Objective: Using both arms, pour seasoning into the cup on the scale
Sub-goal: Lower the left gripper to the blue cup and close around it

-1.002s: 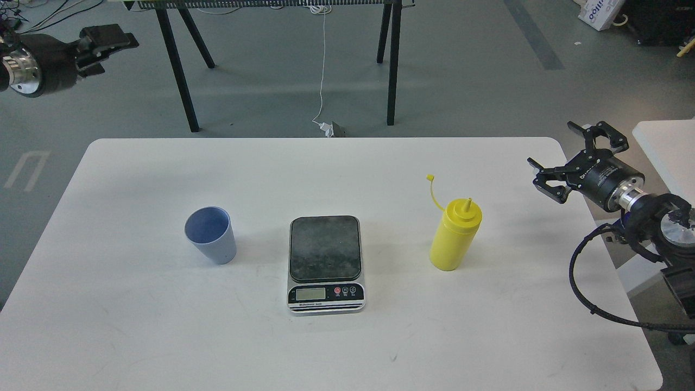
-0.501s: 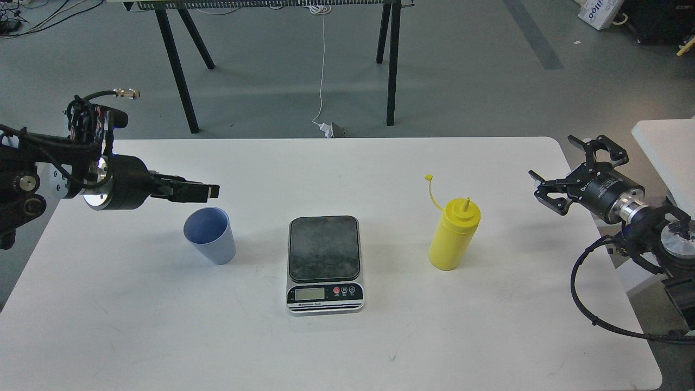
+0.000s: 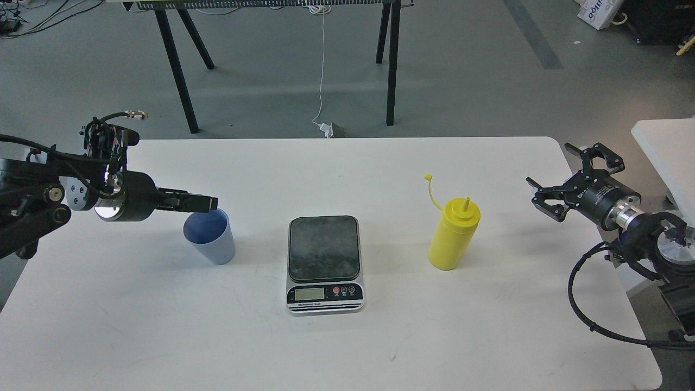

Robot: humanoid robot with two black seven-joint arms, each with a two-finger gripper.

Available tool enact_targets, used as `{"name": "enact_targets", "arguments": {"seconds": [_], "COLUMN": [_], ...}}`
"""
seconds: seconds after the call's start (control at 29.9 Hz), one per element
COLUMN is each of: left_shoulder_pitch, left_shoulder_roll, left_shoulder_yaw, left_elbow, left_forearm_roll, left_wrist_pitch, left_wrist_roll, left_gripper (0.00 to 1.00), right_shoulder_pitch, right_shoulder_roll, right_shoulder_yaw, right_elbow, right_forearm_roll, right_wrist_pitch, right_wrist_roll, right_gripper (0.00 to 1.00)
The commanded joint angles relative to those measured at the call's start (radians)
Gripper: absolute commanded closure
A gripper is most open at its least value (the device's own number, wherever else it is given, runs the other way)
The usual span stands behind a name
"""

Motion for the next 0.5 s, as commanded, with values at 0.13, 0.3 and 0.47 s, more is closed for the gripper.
{"name": "enact_targets", "arguments": {"seconds": [0.13,0.3,0.47], "left_shoulder_pitch": [0.020,0.020,0.032], "left_shoulder_roll": [-0.028,-0.056,-0.070], "left_shoulder_yaw": [0.001,0.003,0.001], "left_elbow": [0.048,0.089,0.118], "left_forearm_roll": [0.000,0.000,0.000], "left_wrist_pitch": [0.000,0.000,0.000], "left_wrist_roll": [-0.001,-0.003,-0.006], "left_gripper": [0.02,0.02,0.02], "right_shoulder_pitch": [-0.011,-0.014,-0.015], "right_shoulder_roll": [0.000,0.000,0.000], "right_shoulder_yaw": [0.001,0.001,0.001], "right_elbow": [0.000,0.000,0.000], "right_forearm_roll": [0.000,0.000,0.000], "right_wrist_pitch": [0.000,0.000,0.000], "right_wrist_roll": [0.000,0.000,0.000], "right_gripper": [0.01,0.01,0.01]}}
